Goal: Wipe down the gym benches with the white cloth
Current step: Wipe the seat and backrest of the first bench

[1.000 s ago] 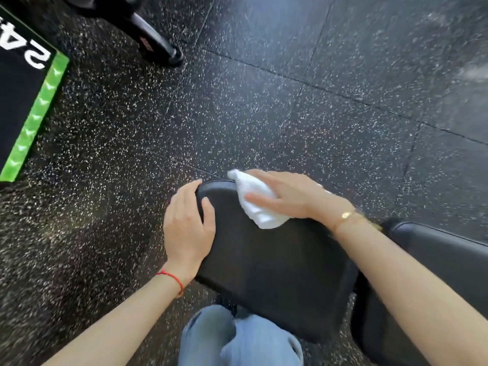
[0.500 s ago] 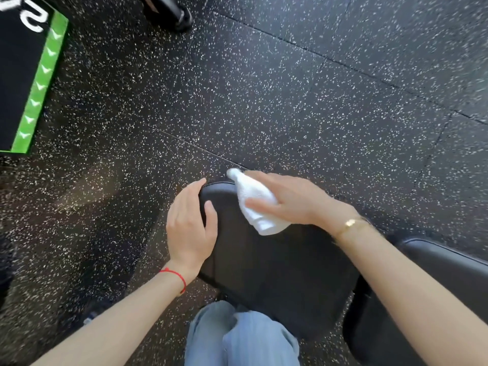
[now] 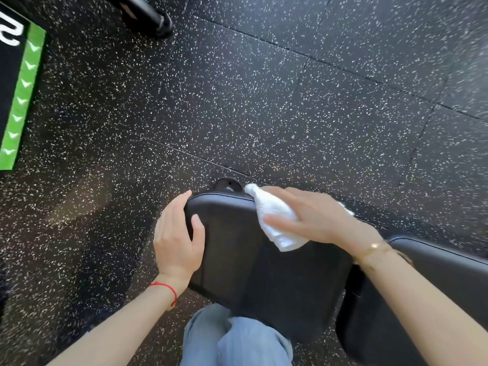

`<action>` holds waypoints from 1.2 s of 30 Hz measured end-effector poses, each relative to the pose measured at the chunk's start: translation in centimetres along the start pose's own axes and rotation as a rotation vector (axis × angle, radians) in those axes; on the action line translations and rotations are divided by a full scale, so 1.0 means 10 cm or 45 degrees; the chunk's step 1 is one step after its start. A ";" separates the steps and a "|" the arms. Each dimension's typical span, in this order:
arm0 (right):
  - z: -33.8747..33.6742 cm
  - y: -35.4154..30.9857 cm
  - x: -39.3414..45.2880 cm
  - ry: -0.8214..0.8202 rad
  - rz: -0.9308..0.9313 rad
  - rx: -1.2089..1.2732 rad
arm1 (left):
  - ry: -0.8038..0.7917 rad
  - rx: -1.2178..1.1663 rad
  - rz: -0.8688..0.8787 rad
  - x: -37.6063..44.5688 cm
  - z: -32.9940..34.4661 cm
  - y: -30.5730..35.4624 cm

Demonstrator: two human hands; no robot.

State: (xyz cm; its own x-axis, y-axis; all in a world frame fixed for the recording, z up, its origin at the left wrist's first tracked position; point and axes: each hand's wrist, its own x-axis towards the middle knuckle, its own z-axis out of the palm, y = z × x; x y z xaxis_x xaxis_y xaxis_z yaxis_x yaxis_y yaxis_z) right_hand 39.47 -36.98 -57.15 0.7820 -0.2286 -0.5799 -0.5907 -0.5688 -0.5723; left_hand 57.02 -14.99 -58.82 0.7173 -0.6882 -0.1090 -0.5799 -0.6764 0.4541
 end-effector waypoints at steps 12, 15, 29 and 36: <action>0.22 -0.02 -0.25 0.348 0.041 -0.333 | 0.051 -0.020 0.074 -0.03 0.04 -0.08; 0.22 0.22 -0.56 0.405 0.264 -0.247 | 0.068 -0.022 0.096 -0.03 0.04 -0.08; 1.20 -0.36 -0.67 0.763 0.073 -0.532 | 0.162 -0.079 0.265 -0.04 0.06 -0.10; 1.08 -0.53 -0.34 0.839 0.221 -0.577 | 0.129 -0.262 0.509 0.00 0.02 -0.26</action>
State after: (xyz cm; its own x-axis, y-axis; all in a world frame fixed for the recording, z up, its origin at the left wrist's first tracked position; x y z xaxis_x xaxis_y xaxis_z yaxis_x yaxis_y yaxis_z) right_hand 37.79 -24.60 -58.40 0.7267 -0.6800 -0.0977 -0.6867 -0.7145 -0.1338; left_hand 58.41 -13.26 -60.17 0.4929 -0.8483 0.1934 -0.7375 -0.2894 0.6102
